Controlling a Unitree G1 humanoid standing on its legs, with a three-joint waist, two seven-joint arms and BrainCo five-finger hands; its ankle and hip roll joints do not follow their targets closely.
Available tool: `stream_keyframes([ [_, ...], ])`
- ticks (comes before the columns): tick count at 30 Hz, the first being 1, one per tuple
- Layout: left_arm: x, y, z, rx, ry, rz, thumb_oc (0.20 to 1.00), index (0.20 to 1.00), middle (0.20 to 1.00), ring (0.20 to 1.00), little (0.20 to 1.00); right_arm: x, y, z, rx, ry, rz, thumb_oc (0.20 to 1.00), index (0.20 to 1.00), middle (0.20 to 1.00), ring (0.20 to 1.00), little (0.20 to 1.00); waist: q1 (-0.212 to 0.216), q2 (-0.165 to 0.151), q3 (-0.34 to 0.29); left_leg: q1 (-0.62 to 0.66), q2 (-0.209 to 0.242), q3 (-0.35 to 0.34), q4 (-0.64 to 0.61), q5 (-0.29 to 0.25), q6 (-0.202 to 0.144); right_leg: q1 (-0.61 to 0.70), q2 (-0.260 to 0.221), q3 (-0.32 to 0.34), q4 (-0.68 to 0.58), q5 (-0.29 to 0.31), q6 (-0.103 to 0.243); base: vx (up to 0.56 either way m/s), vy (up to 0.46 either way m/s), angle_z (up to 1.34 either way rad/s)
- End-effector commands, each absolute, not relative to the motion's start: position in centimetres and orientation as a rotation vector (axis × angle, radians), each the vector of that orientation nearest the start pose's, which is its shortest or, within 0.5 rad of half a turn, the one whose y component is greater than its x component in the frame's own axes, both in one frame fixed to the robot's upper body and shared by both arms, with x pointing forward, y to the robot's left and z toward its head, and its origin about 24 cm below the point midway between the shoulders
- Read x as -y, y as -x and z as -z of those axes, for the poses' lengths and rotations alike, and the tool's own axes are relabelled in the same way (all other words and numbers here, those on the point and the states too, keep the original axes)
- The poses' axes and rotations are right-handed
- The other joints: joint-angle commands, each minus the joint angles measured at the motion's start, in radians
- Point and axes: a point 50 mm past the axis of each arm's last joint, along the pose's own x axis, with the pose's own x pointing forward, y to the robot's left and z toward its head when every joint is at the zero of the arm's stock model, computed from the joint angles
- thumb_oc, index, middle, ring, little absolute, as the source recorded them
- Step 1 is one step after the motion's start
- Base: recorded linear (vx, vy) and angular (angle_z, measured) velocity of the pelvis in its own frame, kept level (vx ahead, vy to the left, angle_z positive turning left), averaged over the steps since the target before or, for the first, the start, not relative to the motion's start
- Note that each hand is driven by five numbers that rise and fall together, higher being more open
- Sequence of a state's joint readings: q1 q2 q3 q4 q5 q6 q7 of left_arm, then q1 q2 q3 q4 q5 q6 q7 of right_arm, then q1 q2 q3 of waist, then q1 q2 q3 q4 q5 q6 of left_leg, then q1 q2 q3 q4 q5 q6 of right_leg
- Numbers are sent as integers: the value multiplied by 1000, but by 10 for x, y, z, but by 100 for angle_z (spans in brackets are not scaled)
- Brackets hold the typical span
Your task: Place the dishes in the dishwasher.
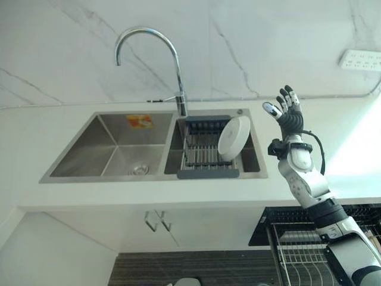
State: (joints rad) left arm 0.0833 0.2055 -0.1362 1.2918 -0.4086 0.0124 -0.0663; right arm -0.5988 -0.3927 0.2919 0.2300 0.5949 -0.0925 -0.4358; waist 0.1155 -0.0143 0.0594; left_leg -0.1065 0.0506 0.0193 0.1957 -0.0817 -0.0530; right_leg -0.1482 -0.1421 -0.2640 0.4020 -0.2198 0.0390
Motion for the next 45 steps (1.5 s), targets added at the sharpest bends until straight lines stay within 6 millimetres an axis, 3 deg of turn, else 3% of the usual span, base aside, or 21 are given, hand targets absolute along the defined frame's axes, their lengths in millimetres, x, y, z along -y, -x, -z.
stream_keyframes([
  [1,-228,-33,172,-1392,55,-194,1000,1000,1000,1000,1000,145,-358,-194,368,-224,71,1000,1000,1000,1000,1000,28,-15,14,-28,16,30,104,-113,-10,63,-27,-16,-102,46,68,47,-16,8],
  [14,-231,-25,172,-1401,37,-164,1000,1000,1000,1000,1000,156,-372,-206,372,-201,130,1000,1000,1000,1000,1000,51,15,51,-66,17,6,104,-89,-20,39,-32,-28,-102,47,64,26,0,2],
  [20,-230,-39,171,-1359,56,-167,1000,1000,1000,1000,1000,156,-367,-231,484,-178,111,1000,1000,1000,1000,1000,41,30,91,-113,5,-8,104,-74,-16,-15,-36,-9,-102,62,64,-6,1,0],
  [24,-231,-59,168,-1284,89,-177,1000,1000,1000,1000,1000,148,-358,-261,627,-151,85,1000,1000,1000,1000,1000,26,39,150,-161,-1,-15,104,-61,-11,-70,-31,17,-102,75,62,-78,6,-6],
  [28,-231,-69,166,-1249,104,-182,1000,1000,1000,1000,1000,145,-352,-275,700,-136,72,1000,1000,1000,1000,1000,19,42,177,-183,-1,-15,104,-54,-10,-95,-29,27,-102,81,60,-76,9,-8],
  [29,-230,-77,165,-1214,117,-184,1000,1000,1000,1000,1000,140,-343,-290,765,-139,47,1000,1000,1000,1000,1000,11,45,207,-204,-3,-16,104,-47,-8,-117,-25,36,-102,86,58,-74,8,-8],
  [40,-226,-95,161,-1140,155,-174,1000,1000,1000,1000,1000,128,-307,-335,1014,-110,-29,1000,1000,1000,1000,1000,-9,58,303,-289,2,-10,104,-22,-12,-213,-19,61,-102,106,55,-34,23,-4],
  [45,-224,-98,160,-1128,163,-172,1000,1000,1000,1000,1000,130,-297,-344,1072,-100,-26,1000,1000,1000,1000,1000,-9,57,321,-303,5,-8,104,-20,-16,-226,-20,60,-102,108,60,6,8,-2],
])
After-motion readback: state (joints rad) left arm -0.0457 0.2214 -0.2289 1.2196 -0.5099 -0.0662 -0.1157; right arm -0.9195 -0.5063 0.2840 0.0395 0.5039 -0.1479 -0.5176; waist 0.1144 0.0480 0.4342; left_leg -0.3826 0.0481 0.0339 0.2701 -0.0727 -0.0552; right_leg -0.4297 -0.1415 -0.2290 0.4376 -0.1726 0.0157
